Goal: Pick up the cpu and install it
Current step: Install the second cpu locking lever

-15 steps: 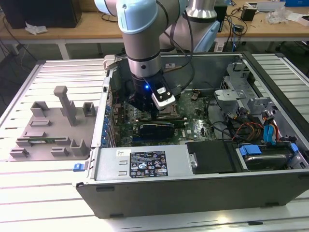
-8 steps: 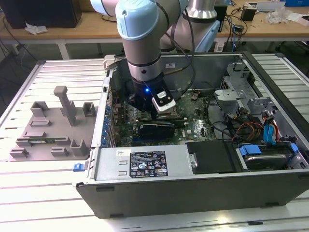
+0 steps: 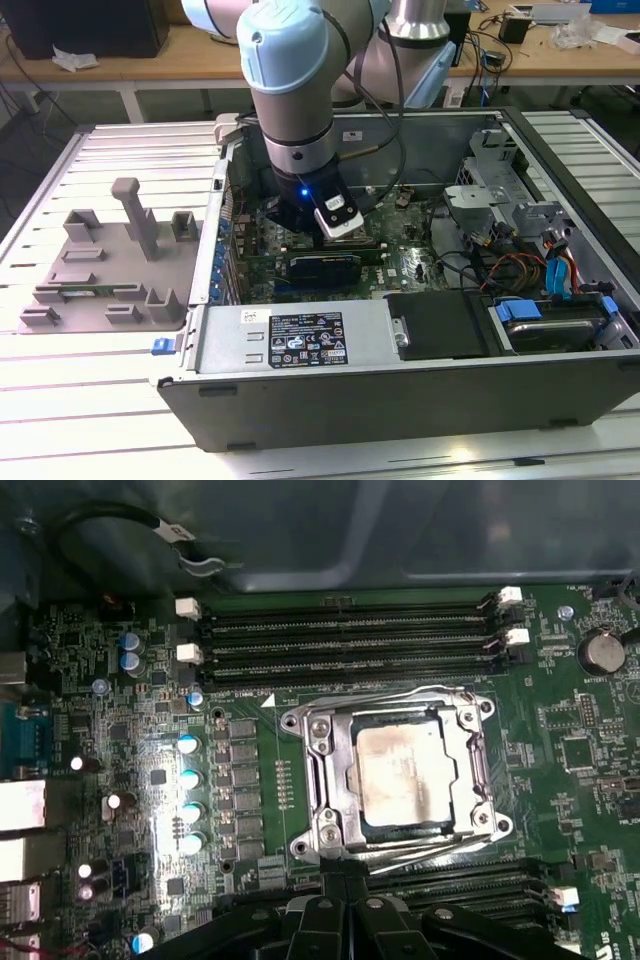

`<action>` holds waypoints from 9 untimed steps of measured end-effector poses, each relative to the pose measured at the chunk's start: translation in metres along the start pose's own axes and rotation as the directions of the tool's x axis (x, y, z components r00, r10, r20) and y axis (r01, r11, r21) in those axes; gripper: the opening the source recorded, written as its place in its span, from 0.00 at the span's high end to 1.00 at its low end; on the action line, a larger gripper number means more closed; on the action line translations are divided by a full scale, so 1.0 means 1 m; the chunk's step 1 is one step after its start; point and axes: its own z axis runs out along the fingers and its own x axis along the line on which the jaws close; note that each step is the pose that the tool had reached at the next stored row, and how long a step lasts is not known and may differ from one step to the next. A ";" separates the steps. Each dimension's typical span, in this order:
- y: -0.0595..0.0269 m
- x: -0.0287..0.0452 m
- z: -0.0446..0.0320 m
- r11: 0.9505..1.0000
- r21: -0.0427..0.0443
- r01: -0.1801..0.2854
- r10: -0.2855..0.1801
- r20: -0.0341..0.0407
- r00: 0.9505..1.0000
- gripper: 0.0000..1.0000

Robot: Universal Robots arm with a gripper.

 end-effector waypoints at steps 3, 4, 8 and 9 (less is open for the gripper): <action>-0.0005 0.0021 0.0017 1.000 -0.015 -0.001 0.001 0.002 1.000 0.89; -0.0006 0.0026 0.0020 1.000 -0.021 -0.002 0.002 0.003 1.000 0.89; -0.0007 0.0040 0.0031 0.999 -0.035 -0.003 0.003 0.005 1.000 0.89; -0.0007 0.0042 0.0032 0.999 -0.035 -0.003 0.003 0.006 1.000 0.89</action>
